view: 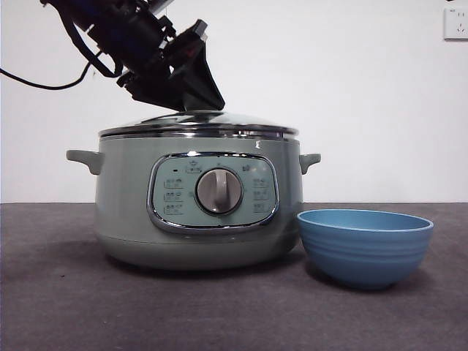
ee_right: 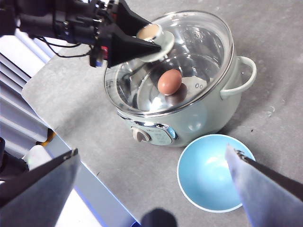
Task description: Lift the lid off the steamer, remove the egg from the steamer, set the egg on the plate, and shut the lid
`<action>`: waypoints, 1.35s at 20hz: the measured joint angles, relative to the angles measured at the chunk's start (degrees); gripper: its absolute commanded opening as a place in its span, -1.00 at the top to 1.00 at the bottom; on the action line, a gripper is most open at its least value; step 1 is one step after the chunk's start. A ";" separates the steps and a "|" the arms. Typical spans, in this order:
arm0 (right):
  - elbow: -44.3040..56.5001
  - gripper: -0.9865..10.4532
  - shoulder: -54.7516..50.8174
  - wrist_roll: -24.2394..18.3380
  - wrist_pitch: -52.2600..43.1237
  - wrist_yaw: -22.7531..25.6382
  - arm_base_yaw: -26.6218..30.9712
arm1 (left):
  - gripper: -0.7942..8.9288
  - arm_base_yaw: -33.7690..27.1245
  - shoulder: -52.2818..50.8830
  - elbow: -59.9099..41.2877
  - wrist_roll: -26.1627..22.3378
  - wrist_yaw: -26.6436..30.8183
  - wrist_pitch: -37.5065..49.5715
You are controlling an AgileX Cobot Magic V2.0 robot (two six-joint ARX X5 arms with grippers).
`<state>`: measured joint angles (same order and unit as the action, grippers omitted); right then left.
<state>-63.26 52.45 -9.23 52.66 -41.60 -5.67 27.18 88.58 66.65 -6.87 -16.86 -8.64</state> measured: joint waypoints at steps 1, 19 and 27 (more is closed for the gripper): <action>0.00 -0.11 0.00 0.00 0.00 0.00 0.00 | 0.85 -0.02 -0.85 0.00 0.04 0.02 -0.02; 0.00 -0.11 6.64 8.13 -15.06 1.79 -7.37 | 0.85 -0.13 -36.57 0.00 1.75 8.15 -23.96; -7.61 -0.11 22.56 11.63 -19.74 15.67 -21.24 | 0.85 -0.13 -46.80 -0.02 3.23 16.39 -37.27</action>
<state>-70.87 75.00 2.39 32.93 -25.93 -26.92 27.05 41.78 66.63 -3.64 -0.47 -45.91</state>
